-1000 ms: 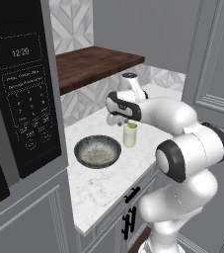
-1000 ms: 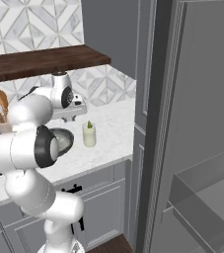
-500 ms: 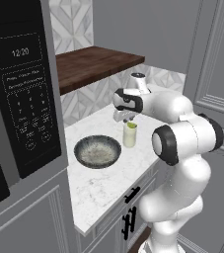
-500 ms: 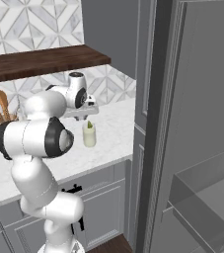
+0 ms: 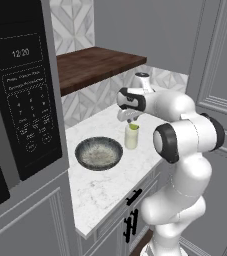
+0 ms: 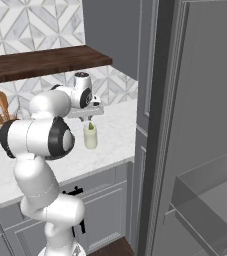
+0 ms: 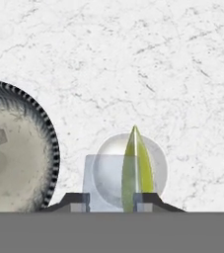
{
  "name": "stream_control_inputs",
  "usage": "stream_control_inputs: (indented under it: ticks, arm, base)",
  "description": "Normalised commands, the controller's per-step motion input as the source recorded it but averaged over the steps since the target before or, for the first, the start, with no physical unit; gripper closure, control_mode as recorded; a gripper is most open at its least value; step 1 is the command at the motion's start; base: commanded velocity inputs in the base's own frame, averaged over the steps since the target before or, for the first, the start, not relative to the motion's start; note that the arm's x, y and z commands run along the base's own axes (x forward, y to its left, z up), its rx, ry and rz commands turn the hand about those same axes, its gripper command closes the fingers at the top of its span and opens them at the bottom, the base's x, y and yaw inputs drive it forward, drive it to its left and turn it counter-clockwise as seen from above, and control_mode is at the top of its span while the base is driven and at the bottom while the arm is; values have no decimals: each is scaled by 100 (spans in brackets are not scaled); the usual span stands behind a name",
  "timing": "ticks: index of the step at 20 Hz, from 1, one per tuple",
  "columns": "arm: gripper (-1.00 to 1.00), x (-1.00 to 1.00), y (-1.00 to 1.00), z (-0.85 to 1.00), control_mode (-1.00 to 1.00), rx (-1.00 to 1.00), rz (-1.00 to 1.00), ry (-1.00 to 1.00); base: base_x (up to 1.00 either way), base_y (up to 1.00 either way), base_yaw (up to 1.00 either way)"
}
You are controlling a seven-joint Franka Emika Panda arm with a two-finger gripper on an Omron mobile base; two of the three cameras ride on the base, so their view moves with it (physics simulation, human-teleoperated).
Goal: Grab a lemon wedge from the fridge and one ice cube from the ice bowl, and put them in the glass of lemonade.
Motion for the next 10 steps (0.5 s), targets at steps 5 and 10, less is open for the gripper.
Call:
stream_control_inputs:
  ticks: [5, 10]
  arm:
    - [100, 9, 0, 0, -100, 0, 0, 0]
    - [100, 9, 0, -2, -100, 0, 0, 0]
  base:
    - [0, 0, 0]
    - [0, 0, 0]
